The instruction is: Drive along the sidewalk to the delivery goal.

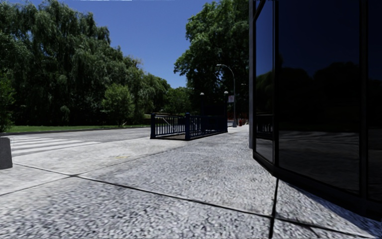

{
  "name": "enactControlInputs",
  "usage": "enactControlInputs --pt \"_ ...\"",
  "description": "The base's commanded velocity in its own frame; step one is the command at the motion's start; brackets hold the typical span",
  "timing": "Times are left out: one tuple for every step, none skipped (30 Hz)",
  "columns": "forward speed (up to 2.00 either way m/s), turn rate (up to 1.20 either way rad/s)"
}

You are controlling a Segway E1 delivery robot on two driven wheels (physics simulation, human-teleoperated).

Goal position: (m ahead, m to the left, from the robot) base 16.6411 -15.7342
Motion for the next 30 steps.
enactControlInputs --pt "2.0 0.0" --pt "2.0 0.0" --pt "2.0 0.0" --pt "2.0 0.0" --pt "2.0 0.0" --pt "2.0 0.0" --pt "2.0 0.0" --pt "2.0 0.0" --pt "2.0 0.0" --pt "2.0 0.0" --pt "2.0 0.0" --pt "2.0 0.0" --pt "2.0 0.0" --pt "2.0 0.0" --pt "2.0 0.0" --pt "2.0 0.0" --pt "2.0 0.0" --pt "2.0 0.0" --pt "2.0 0.0" --pt "2.0 0.0" --pt "2.0 0.0" --pt "2.0 0.0" --pt "2.0 0.0" --pt "2.0 0.0" --pt "2.0 0.0" --pt "2.0 0.0" --pt "2.0 0.0" --pt "2.0 0.0" --pt "2.0 0.0" --pt "2.0 0.0"
